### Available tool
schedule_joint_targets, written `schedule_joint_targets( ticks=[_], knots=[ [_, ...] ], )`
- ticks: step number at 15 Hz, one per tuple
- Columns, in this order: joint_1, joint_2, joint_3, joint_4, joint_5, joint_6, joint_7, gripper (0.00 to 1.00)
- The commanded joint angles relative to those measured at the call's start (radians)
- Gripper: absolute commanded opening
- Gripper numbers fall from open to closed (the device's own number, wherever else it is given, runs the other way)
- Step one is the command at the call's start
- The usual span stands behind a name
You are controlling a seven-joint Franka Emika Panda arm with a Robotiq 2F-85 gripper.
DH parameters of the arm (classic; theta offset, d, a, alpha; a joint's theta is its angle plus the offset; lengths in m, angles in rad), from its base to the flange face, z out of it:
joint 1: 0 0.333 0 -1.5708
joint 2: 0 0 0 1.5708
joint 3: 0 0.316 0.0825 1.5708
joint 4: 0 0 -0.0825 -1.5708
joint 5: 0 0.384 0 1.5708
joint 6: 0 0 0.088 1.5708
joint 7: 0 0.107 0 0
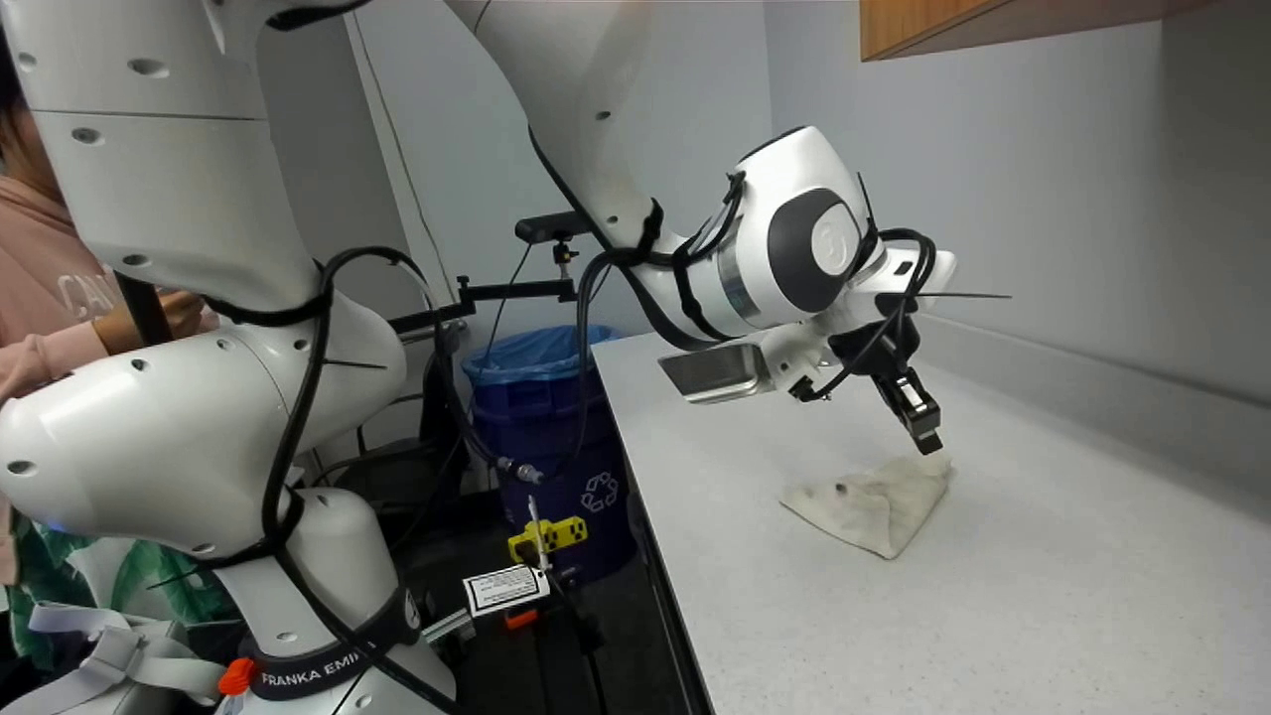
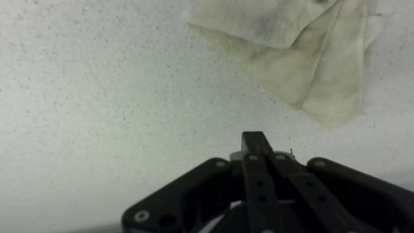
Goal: Use the cloth on the counter to wipe the countertop
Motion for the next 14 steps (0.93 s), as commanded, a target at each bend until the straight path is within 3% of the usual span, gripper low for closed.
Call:
schedule_joint_targets(
  ticks=[1,6,12,14],
  knots=[
    [-0.064,-0.060,0.081,-0.040,0.128,0.032,-0.096,0.00],
    [-0.149,-0.078,0.212,-0.067,0.319,0.058,-0.220,0.00],
    [-0.260,-0.098,0.355,-0.065,0.471,0.051,-0.342,0.00],
    [-0.290,-0.100,0.389,-0.059,0.504,0.037,-0.368,0.28]
  ],
)
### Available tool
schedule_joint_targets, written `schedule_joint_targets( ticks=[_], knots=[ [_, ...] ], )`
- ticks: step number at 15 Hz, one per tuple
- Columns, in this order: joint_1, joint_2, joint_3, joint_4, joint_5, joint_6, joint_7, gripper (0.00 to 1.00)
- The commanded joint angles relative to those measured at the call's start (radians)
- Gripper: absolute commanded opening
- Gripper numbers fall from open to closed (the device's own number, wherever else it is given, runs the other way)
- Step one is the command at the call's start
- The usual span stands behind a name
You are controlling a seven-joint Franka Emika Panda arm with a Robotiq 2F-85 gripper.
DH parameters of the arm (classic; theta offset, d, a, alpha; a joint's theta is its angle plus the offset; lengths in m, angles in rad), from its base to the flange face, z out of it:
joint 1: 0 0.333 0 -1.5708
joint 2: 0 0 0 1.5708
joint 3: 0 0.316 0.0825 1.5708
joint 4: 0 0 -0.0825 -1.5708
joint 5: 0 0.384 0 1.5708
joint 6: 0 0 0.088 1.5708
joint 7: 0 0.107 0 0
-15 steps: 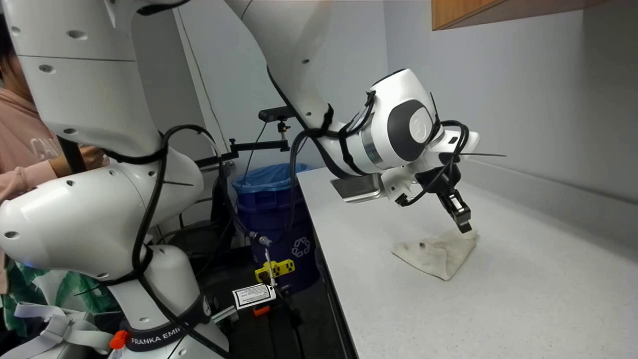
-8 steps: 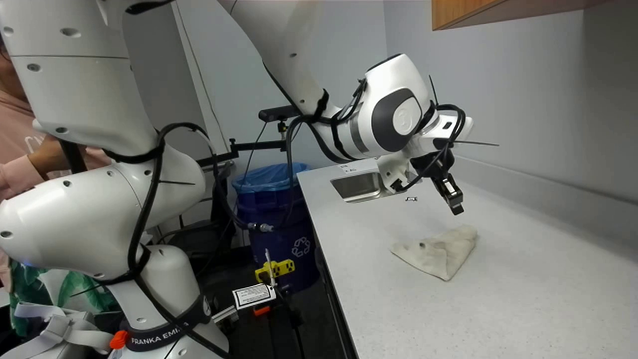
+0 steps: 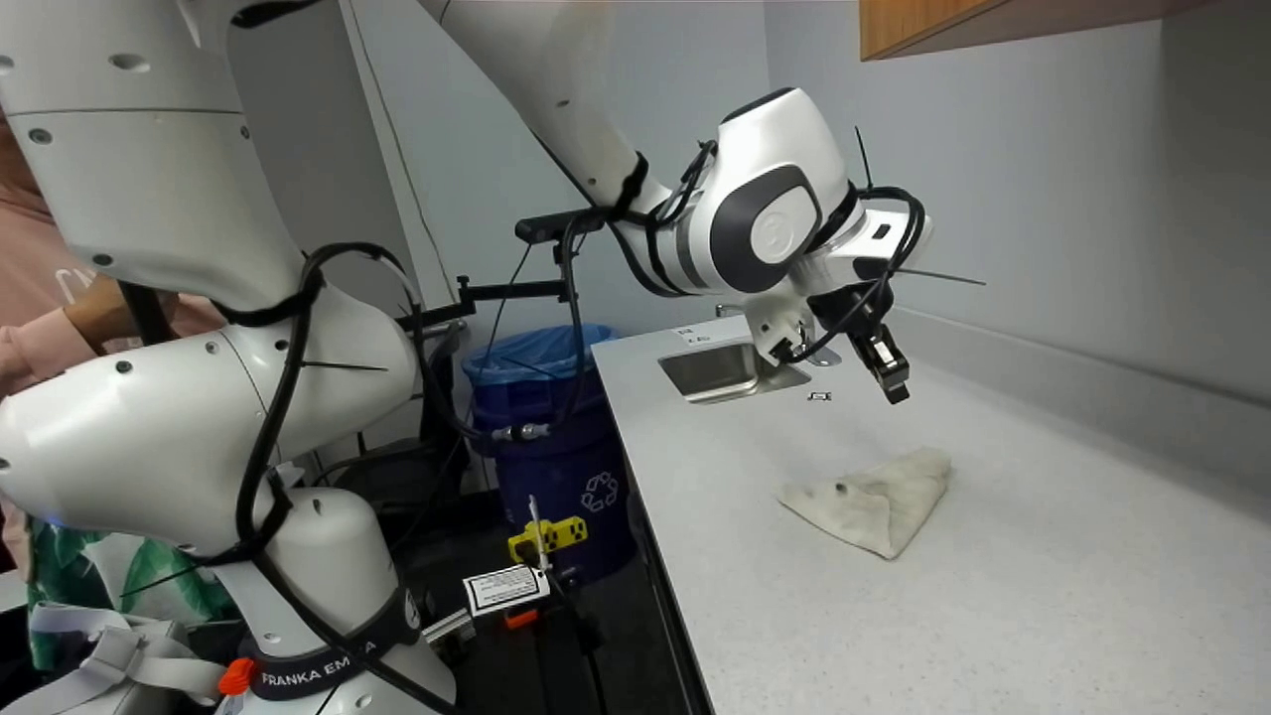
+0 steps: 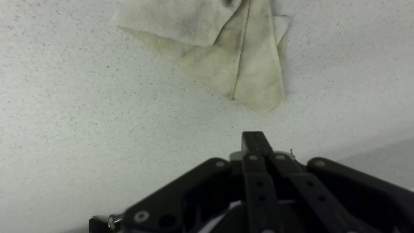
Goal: Use the cloth on the counter to wipe the countertop
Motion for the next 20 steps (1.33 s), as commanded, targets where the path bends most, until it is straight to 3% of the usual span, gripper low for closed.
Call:
schedule_joint_targets(
  ticks=[1,9,10,15,16,20],
  knots=[
    [-0.075,-0.029,0.077,-0.009,0.081,-0.002,-0.080,0.34],
    [-0.218,-0.012,0.199,-0.017,0.164,-0.010,-0.168,0.95],
    [-0.239,-0.013,0.215,-0.020,0.173,-0.009,-0.173,0.99],
    [-0.351,-0.004,0.305,-0.047,0.215,-0.014,-0.187,1.00],
    [-0.296,0.000,0.253,-0.033,0.170,-0.005,-0.147,1.00],
    [-0.328,0.001,0.279,-0.046,0.176,-0.005,-0.148,1.00]
  ],
)
